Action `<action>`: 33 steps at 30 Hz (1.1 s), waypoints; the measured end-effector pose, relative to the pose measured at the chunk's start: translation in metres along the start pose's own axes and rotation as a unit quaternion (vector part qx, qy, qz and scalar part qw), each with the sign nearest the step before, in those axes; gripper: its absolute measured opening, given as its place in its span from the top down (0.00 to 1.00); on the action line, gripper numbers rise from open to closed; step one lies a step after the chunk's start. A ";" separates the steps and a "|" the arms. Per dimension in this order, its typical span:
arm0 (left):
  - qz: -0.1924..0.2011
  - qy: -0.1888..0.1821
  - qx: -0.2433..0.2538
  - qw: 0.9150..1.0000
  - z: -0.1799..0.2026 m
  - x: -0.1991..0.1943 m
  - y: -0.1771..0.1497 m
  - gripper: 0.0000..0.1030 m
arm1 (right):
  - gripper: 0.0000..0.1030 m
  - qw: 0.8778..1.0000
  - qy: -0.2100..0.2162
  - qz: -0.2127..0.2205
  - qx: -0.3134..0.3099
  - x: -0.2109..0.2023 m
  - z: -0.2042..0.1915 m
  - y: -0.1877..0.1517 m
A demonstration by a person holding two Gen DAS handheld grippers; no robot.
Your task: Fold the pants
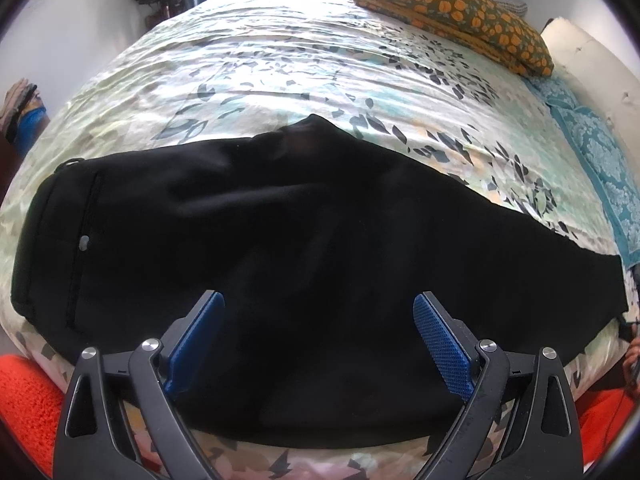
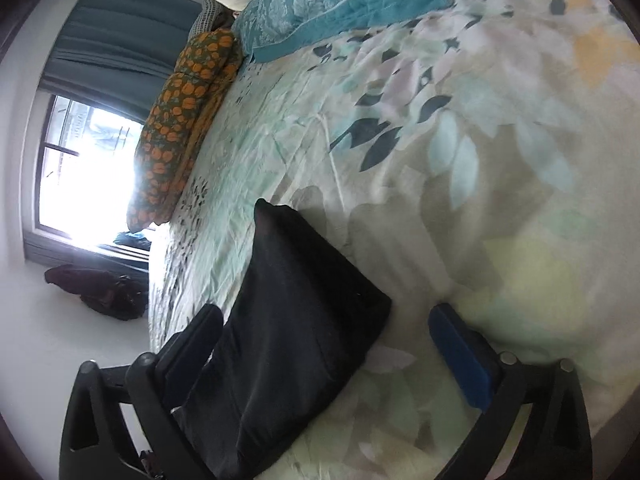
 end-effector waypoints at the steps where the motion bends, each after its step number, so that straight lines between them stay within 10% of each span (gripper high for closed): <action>1: 0.001 0.003 0.005 1.000 0.001 0.000 -0.001 0.06 | 0.00 1.000 0.025 -0.010 -0.004 0.000 -0.007 -0.002; 4: 0.003 0.007 0.008 1.000 0.002 0.000 0.000 0.06 | 0.01 0.984 0.176 -0.035 0.017 0.002 -0.030 -0.002; 7: -0.004 0.006 0.000 1.000 0.000 0.003 0.001 0.06 | 0.03 0.996 0.064 -0.047 -0.036 0.008 -0.026 -0.003; 12: -0.013 0.008 0.002 1.000 0.001 0.010 -0.003 0.06 | 0.05 0.997 0.062 -0.047 -0.027 0.015 -0.025 -0.002; 13: -0.014 0.008 0.003 1.000 0.001 0.010 -0.004 0.06 | 0.28 0.997 0.052 -0.050 -0.033 0.019 -0.028 0.000; 14: -0.013 0.007 0.004 1.000 0.002 0.009 -0.004 0.06 | 0.88 0.997 0.038 -0.050 -0.039 0.016 -0.026 -0.004; 19: 0.001 -0.011 -0.009 1.000 -0.004 0.003 0.002 0.06 | 0.86 0.999 0.047 -0.015 -0.012 -0.009 -0.028 -0.006; 23: 0.001 -0.027 -0.036 0.999 -0.014 0.004 0.006 0.06 | 0.86 0.990 0.125 -0.018 -0.057 -0.032 -0.105 -0.032; 33: 0.041 -0.038 -0.050 0.997 -0.054 -0.021 0.005 0.06 | 0.86 0.960 0.185 -0.128 -0.169 0.044 -0.289 -0.186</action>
Point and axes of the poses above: each gripper's, at about its wrist camera, not at the fingertips, and x roughly the way its jaws point, z to its right, y to its top, the point moved 5 cm from there along x, roughly the way its jaws point, and after that the axes turned 6 degrees about -x, right-handed, at the moved point
